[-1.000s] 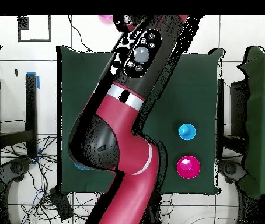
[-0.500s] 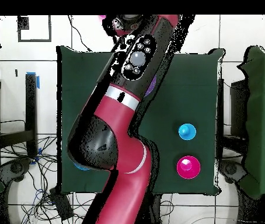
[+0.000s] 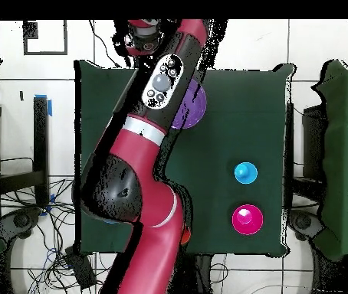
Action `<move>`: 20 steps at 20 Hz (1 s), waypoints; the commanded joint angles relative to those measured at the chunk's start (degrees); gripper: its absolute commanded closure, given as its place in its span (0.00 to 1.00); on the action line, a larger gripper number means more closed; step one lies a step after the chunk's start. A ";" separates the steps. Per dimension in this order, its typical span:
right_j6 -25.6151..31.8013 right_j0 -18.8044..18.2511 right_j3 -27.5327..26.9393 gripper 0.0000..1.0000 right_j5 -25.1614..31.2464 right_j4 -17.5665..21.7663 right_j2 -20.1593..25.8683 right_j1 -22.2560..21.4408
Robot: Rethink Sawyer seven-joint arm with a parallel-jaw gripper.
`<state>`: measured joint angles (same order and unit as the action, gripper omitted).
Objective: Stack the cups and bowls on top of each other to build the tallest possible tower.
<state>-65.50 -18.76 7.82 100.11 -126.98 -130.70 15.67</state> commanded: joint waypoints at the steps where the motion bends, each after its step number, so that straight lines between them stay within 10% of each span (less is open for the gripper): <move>1: -8.48 2.08 -4.73 0.00 -2.64 2.42 -1.57 1.81; 20: 5.29 1.99 -4.29 0.00 -4.10 7.60 -7.82 -3.72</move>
<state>-67.83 -16.85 7.81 100.11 -123.03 -132.49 15.45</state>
